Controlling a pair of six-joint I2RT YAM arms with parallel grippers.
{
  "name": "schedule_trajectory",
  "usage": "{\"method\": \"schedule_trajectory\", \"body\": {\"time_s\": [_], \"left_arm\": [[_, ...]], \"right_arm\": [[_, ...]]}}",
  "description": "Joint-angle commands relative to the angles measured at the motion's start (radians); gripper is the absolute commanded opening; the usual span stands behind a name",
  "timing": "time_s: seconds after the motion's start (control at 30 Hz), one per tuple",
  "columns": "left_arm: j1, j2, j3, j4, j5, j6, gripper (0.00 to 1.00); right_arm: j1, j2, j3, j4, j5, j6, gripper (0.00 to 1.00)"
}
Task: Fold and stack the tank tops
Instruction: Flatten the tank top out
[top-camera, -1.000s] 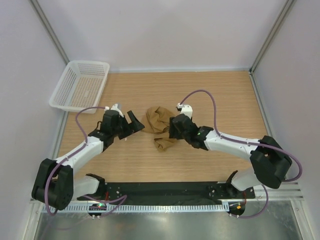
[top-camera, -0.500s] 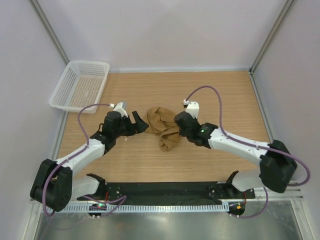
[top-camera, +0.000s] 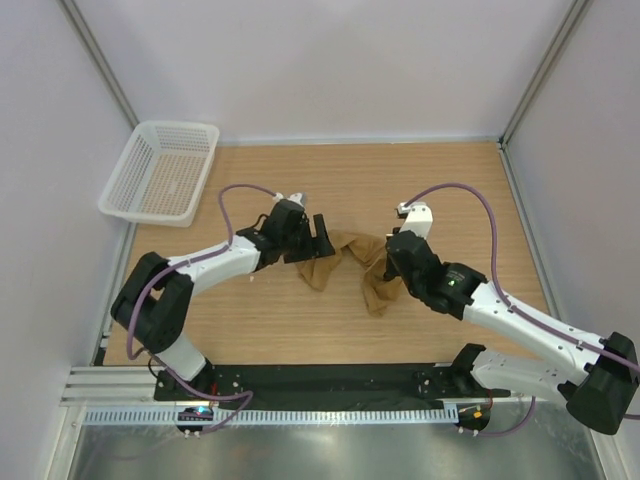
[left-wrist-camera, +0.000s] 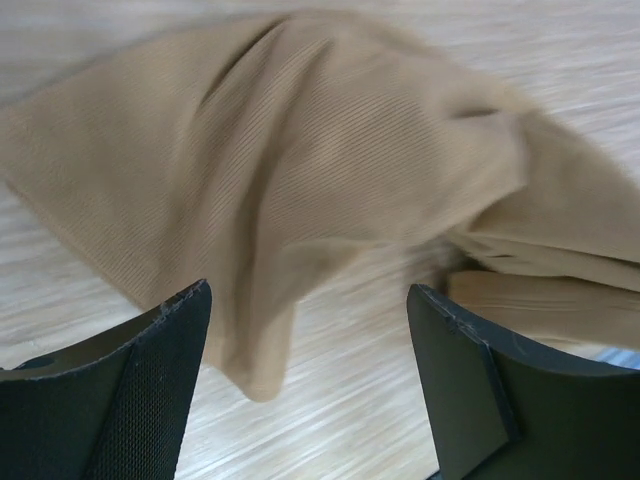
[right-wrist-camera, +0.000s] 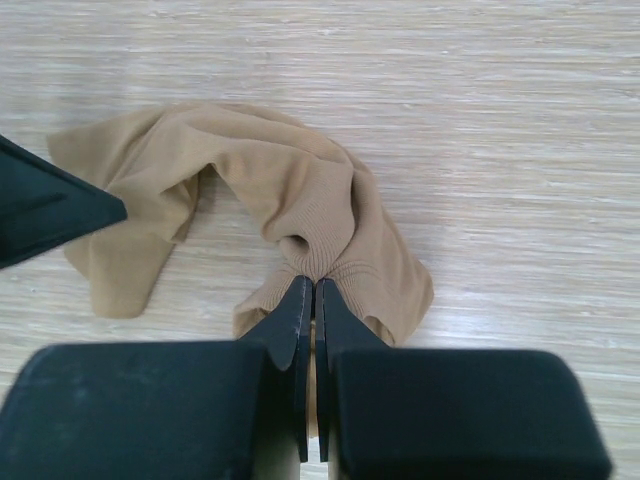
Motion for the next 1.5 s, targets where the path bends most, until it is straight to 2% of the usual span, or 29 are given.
{"method": "schedule_trajectory", "body": {"time_s": [0.0, 0.23, 0.37, 0.43, 0.47, 0.53, 0.7, 0.83, 0.87, 0.93, 1.13, 1.2, 1.33, 1.47], "left_arm": [[-0.038, 0.049, 0.049, -0.125, -0.079, -0.007, 0.80], [-0.111, -0.081, -0.037, -0.202, -0.269, -0.033, 0.74], [-0.115, -0.138, -0.080, -0.205, -0.286, -0.050, 0.60], [-0.114, -0.123, -0.071, -0.214, -0.289, -0.047, 0.60], [-0.112, -0.112, -0.059, -0.226, -0.292, -0.038, 0.68], [-0.091, -0.082, -0.023, -0.266, -0.295, -0.036, 0.72], [0.000, -0.079, -0.029, -0.214, -0.219, -0.038, 0.51], [0.006, -0.054, -0.025, -0.201, -0.144, -0.041, 0.38], [0.001, -0.049, -0.031, -0.196, -0.125, -0.044, 0.31], [-0.011, -0.055, -0.049, -0.184, -0.108, -0.053, 0.28], [-0.092, -0.138, -0.117, -0.164, -0.120, -0.095, 0.35], [-0.112, -0.140, -0.114, -0.167, -0.133, -0.093, 0.44], [-0.114, -0.090, -0.080, -0.184, -0.127, -0.079, 0.58], [-0.115, -0.017, -0.039, -0.184, -0.108, -0.067, 0.58]], "right_arm": [[-0.020, -0.013, 0.014, -0.002, 0.057, -0.026, 0.01], [-0.061, -0.003, 0.019, 0.006, 0.020, -0.026, 0.01], [-0.069, 0.001, 0.005, 0.026, -0.003, -0.026, 0.01], [-0.072, -0.001, 0.004, 0.029, -0.014, -0.025, 0.01], [-0.075, 0.002, 0.004, 0.028, -0.017, -0.025, 0.01], [-0.075, 0.001, 0.004, 0.029, -0.023, -0.023, 0.01], [-0.081, -0.006, 0.004, 0.028, -0.035, -0.025, 0.01], [-0.087, -0.012, -0.003, 0.021, -0.035, -0.026, 0.01], [-0.091, -0.010, -0.003, 0.021, -0.034, -0.028, 0.01], [-0.095, -0.010, -0.007, 0.021, -0.038, -0.026, 0.01], [-0.103, -0.002, -0.015, 0.027, -0.054, -0.022, 0.01], [-0.103, -0.001, -0.018, 0.032, -0.061, -0.019, 0.01], [-0.104, 0.004, -0.018, 0.040, -0.072, -0.016, 0.01], [-0.104, 0.005, -0.019, 0.044, -0.080, -0.013, 0.01]]}}
